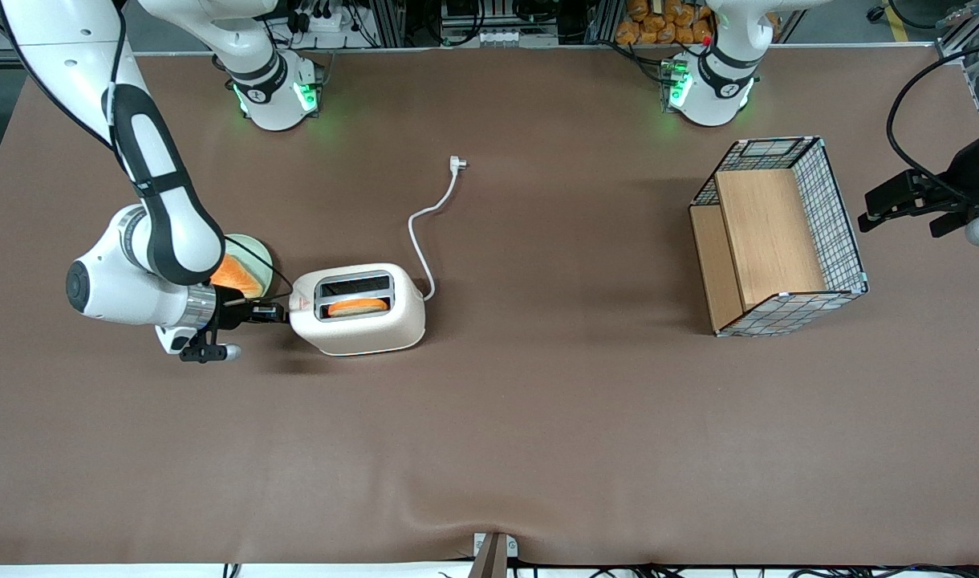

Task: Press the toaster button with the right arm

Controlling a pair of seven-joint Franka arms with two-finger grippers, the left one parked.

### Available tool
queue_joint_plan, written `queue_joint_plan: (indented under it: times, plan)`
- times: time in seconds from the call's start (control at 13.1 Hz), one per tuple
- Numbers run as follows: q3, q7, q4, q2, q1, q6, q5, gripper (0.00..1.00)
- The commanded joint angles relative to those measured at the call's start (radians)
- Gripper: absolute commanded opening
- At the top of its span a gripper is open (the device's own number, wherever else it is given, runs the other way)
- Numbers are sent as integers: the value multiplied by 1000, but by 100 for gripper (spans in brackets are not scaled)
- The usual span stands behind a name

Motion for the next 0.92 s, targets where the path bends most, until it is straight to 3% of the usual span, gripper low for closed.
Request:
queue_joint_plan:
  times: [0.0, 0.84]
  plan:
    - [0, -35, -25, 28, 14, 50, 30, 0]
    - [0, -36, -8, 28, 11, 30, 28, 0]
